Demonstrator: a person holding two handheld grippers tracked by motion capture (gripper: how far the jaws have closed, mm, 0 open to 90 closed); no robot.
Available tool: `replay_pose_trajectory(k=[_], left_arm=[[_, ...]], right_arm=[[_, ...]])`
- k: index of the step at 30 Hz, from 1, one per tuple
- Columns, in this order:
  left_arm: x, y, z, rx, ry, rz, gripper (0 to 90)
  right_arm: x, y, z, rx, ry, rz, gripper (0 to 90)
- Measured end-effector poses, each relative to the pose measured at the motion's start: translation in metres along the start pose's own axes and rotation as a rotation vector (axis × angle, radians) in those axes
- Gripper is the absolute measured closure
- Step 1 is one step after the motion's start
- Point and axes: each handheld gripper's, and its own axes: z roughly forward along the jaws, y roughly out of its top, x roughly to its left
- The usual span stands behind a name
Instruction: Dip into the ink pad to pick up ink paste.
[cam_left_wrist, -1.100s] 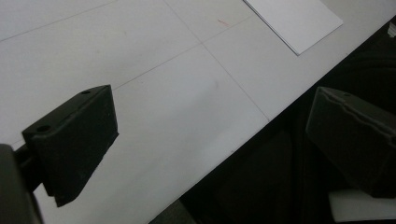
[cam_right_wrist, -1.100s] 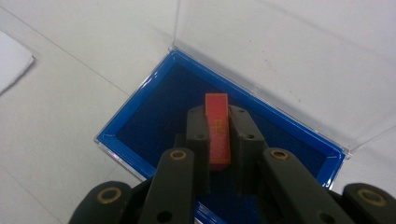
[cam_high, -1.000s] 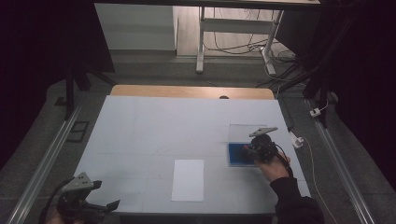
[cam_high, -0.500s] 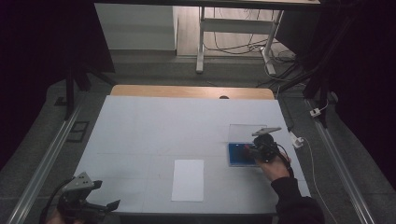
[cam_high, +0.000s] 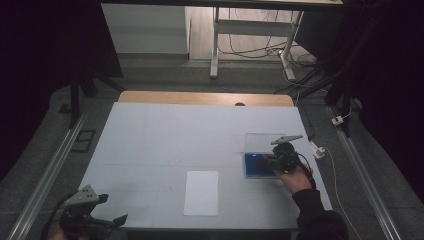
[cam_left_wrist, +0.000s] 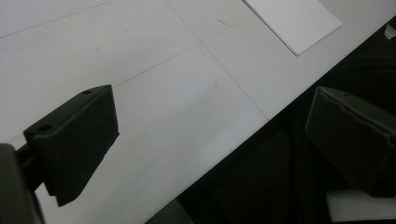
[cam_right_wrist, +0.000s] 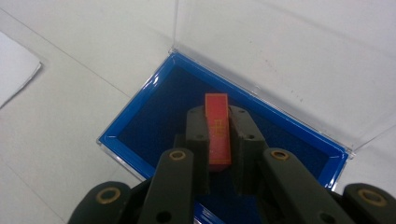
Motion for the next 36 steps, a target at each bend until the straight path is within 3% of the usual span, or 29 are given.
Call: replay_pose_trajectory(k=[6,11,19,22,36], left_arm=[[0.000,-0.001,-0.001,-0.002,0.002,-0.003,2.5],[0.000,-0.001,0.000,-0.001,0.002,-0.006,2.7],[0.000,0.000,0.000,-0.001,0.003,-0.006,2.8],[0.000,0.000,0.000,-0.001,0.003,-0.007,2.8],[0.001,0.000,0.000,-0.002,0.000,-0.010,2.9]], right_arm=[[0.000,0.000,-0.004,-0.027,0.003,-0.001,79.6],[-0.001,0.003,-0.020,-0.097,0.000,0.008,79.5],[-0.005,0.002,-0.029,-0.123,-0.002,0.034,79.5],[-0.009,0.000,-0.028,-0.114,0.000,0.056,79.5],[-0.013,-0.006,-0.011,-0.047,0.030,0.065,79.5]])
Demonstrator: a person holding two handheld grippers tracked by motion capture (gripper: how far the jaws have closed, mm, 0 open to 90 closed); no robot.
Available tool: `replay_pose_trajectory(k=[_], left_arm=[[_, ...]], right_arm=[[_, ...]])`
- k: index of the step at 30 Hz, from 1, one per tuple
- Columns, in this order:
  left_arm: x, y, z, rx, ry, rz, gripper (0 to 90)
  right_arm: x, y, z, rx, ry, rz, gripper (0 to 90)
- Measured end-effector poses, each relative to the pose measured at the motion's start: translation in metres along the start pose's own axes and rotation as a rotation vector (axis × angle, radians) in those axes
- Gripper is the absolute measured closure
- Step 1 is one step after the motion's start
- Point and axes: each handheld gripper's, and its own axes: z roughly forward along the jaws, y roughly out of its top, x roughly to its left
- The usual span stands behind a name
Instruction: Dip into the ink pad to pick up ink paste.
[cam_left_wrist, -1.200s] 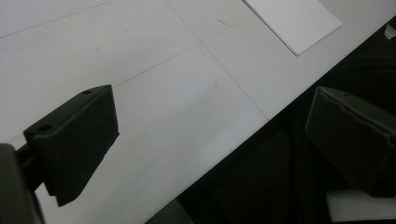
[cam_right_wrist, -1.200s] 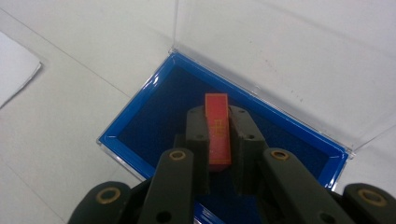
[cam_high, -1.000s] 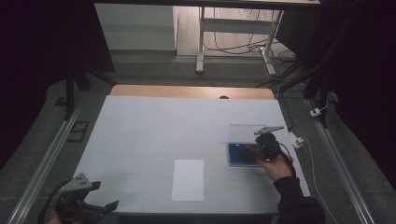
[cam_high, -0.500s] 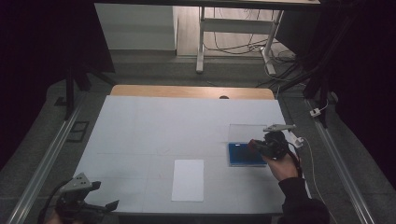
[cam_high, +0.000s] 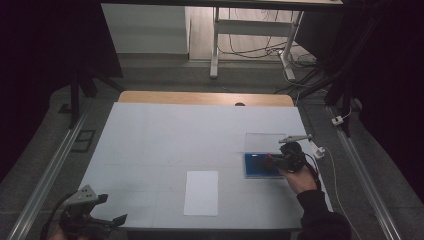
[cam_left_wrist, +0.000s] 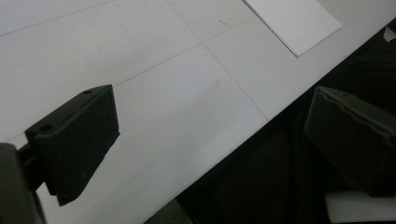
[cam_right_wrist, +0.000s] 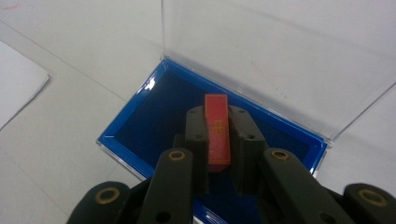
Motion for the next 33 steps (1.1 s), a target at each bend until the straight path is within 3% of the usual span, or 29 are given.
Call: replay_pose_trajectory(k=[14,24,33], left_arm=[[0.000,0.000,0.000,0.003,-0.001,-0.001,2.9],[0.000,0.001,0.002,0.010,0.003,0.002,3.0],[0.000,0.002,0.002,0.015,0.004,0.006,3.1]], right_arm=[[-0.006,-0.002,0.006,0.021,0.021,0.051,79.8],[0.012,0.000,0.009,0.050,-0.081,-0.053,80.2],[0.022,0.001,0.011,0.064,-0.127,-0.120,80.2]])
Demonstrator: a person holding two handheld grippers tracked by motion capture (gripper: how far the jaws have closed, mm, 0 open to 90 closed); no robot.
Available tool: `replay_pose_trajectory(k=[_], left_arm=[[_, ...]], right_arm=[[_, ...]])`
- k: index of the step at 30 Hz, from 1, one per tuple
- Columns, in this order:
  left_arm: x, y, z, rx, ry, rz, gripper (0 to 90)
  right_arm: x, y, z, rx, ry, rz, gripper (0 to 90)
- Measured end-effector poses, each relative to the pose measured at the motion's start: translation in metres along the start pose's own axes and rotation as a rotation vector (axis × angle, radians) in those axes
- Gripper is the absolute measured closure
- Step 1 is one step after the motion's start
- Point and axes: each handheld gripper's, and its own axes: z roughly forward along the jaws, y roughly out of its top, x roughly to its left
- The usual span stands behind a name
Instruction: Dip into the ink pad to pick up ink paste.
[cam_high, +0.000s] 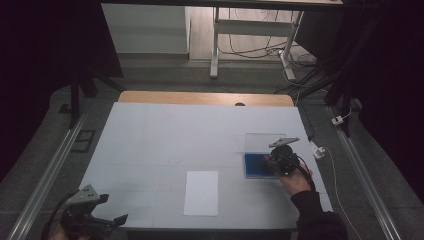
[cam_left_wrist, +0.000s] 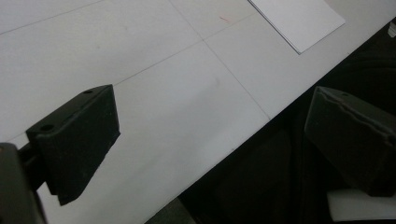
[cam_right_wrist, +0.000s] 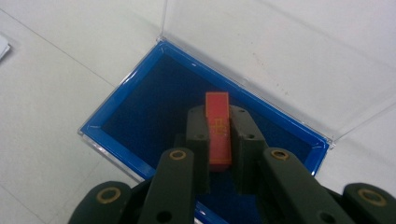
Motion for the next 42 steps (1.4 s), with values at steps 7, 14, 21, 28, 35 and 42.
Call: replay_pose_trajectory(k=[7,14,21,28,35,42], left_arm=[[0.000,0.000,0.000,-0.001,-0.004,-0.001,3.1],[0.000,0.000,0.000,-0.003,-0.003,-0.002,3.2],[0.000,-0.001,-0.001,-0.003,-0.002,-0.004,3.2],[0.001,-0.001,-0.001,-0.006,-0.005,-0.011,3.2],[0.001,-0.001,-0.001,-0.008,-0.007,-0.013,3.2],[0.001,-0.002,-0.002,-0.008,-0.006,-0.013,3.2]], right_arm=[[-0.007,-0.003,0.000,-0.021,0.036,0.054,80.2],[-0.021,-0.009,0.001,-0.051,0.115,0.164,80.2],[-0.014,-0.006,0.000,-0.035,0.076,0.107,80.1],[-0.015,-0.004,-0.001,-0.028,0.079,0.109,79.6],[-0.016,-0.005,-0.002,-0.035,0.081,0.130,79.4],[-0.015,-0.004,-0.007,-0.073,0.082,0.128,79.3]])
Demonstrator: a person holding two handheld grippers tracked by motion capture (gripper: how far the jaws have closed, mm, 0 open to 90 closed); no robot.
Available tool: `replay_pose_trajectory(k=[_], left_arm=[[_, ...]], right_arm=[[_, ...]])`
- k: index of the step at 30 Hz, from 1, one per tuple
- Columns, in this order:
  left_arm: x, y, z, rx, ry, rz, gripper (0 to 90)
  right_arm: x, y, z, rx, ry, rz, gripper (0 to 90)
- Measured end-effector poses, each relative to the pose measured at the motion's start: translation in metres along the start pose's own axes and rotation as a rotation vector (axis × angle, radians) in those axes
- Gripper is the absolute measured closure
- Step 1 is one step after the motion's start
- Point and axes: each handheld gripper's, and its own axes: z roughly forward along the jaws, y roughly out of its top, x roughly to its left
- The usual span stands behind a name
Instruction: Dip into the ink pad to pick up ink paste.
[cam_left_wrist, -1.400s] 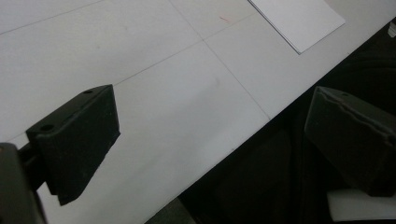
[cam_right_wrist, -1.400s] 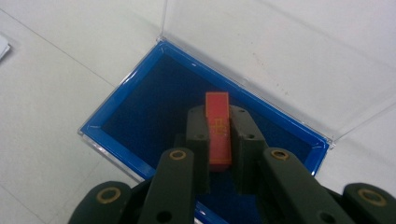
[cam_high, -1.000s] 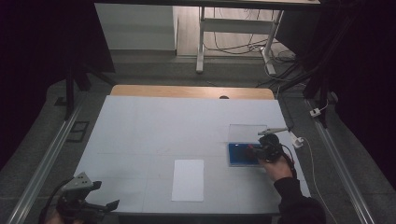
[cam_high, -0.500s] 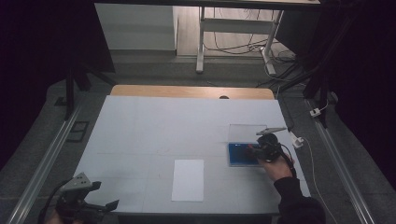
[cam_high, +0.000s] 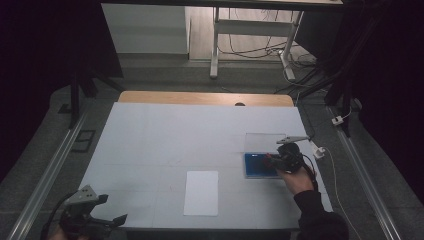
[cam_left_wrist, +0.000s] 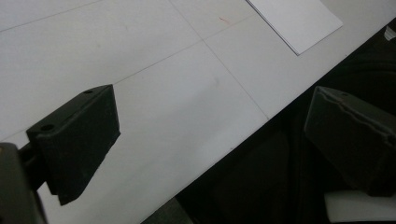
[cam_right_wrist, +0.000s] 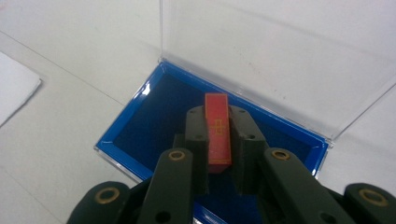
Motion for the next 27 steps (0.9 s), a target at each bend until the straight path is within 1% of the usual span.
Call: replay_pose_trajectory(k=[2,8,12,18,27], left_arm=[[0.000,0.000,0.000,0.000,0.000,0.000,3.2],[0.000,0.000,0.000,0.000,0.000,0.000,3.2],[0.000,0.000,0.000,-0.001,-0.001,0.000,3.2],[0.000,0.000,0.000,-0.003,-0.003,-0.001,3.2],[0.001,0.000,0.000,-0.006,-0.008,-0.003,3.2]], right_arm=[[0.000,0.000,-0.002,-0.005,0.004,-0.002,79.3],[0.002,0.000,-0.011,-0.045,0.026,-0.009,79.3],[0.006,0.001,-0.020,-0.069,0.039,-0.018,79.3],[0.012,0.000,-0.029,-0.116,0.060,-0.030,79.3],[0.018,0.001,-0.040,-0.176,0.094,-0.033,79.2]])
